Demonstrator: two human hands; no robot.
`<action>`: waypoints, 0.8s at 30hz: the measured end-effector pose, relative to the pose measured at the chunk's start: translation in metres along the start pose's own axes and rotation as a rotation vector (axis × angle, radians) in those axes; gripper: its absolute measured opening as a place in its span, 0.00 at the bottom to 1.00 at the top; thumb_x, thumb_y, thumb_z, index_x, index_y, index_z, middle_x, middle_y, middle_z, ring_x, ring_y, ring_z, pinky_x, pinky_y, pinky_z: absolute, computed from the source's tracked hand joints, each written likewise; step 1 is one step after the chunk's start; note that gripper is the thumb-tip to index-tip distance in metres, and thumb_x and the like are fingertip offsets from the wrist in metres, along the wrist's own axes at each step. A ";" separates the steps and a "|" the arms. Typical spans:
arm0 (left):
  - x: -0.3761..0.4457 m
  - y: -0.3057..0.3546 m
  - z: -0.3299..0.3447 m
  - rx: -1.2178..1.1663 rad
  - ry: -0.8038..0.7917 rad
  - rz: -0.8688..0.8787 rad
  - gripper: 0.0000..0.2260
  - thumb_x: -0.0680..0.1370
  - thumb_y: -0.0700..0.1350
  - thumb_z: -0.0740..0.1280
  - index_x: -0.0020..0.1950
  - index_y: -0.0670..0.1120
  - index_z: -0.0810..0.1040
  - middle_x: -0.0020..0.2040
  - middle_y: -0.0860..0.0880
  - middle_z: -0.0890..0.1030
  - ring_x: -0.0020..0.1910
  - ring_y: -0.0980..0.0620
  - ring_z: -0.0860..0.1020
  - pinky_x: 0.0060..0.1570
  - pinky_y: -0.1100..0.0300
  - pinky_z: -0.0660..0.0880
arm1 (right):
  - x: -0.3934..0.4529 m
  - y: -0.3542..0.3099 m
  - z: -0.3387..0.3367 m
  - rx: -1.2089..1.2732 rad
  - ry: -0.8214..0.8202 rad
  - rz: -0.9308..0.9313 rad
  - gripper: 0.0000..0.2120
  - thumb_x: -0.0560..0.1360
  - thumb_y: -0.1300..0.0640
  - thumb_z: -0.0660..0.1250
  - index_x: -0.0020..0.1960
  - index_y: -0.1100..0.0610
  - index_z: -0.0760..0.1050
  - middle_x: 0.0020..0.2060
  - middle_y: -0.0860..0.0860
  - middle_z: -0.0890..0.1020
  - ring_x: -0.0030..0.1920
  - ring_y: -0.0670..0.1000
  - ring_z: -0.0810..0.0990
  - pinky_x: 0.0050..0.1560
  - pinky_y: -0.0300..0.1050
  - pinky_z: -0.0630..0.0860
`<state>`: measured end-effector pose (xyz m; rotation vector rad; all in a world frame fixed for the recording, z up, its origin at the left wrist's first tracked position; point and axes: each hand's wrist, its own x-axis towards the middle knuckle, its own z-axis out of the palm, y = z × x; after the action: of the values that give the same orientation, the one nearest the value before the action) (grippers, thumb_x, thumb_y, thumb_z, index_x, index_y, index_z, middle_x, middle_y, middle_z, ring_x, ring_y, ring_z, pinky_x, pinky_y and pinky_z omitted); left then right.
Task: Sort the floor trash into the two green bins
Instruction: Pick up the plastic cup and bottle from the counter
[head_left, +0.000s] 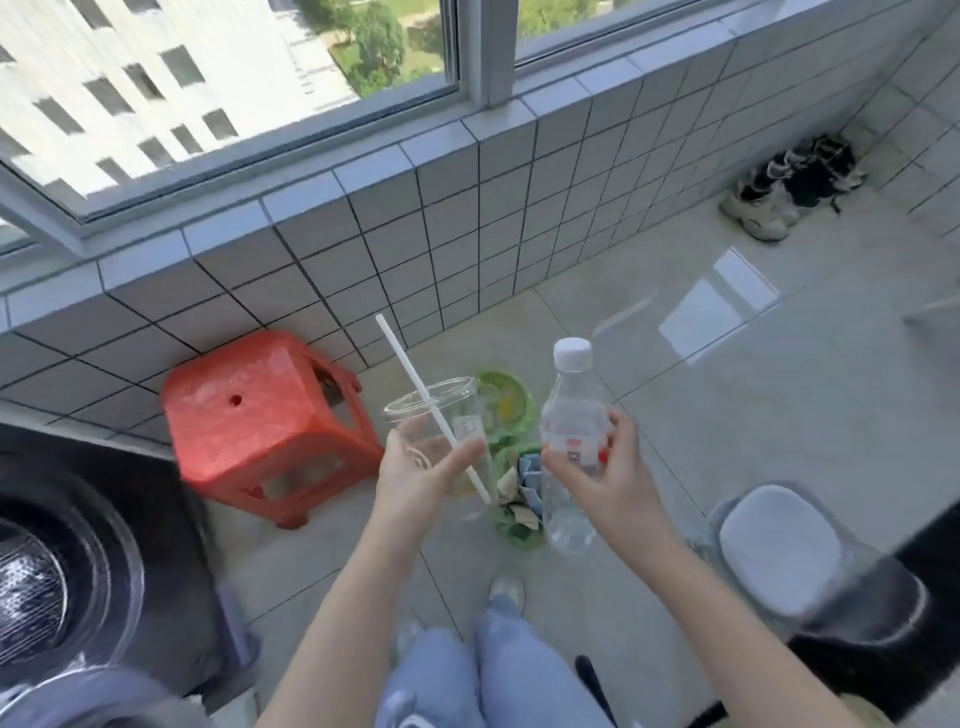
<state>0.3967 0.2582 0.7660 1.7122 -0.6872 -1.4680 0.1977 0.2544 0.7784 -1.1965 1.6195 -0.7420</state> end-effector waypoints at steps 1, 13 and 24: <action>0.007 0.000 0.007 0.009 0.003 -0.012 0.35 0.62 0.55 0.79 0.65 0.51 0.68 0.54 0.50 0.82 0.53 0.53 0.81 0.55 0.51 0.78 | 0.005 0.005 -0.005 0.007 0.009 0.026 0.28 0.70 0.53 0.74 0.62 0.49 0.61 0.48 0.41 0.79 0.42 0.33 0.79 0.39 0.27 0.73; 0.126 -0.079 0.058 0.165 0.026 -0.285 0.27 0.63 0.73 0.64 0.42 0.49 0.76 0.42 0.47 0.81 0.41 0.47 0.80 0.51 0.46 0.79 | 0.091 0.103 -0.009 -0.041 0.176 0.307 0.32 0.66 0.48 0.77 0.62 0.56 0.66 0.57 0.50 0.72 0.51 0.46 0.76 0.41 0.28 0.70; 0.308 -0.184 0.074 0.261 -0.014 -0.464 0.25 0.63 0.72 0.65 0.32 0.50 0.66 0.24 0.53 0.66 0.24 0.54 0.66 0.31 0.58 0.66 | 0.220 0.223 0.064 -0.039 0.188 0.453 0.29 0.64 0.49 0.76 0.57 0.50 0.63 0.57 0.51 0.74 0.55 0.50 0.77 0.54 0.45 0.75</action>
<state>0.3695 0.1003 0.4366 2.1698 -0.5256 -1.7616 0.1628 0.1265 0.4871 -0.7565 1.9771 -0.5422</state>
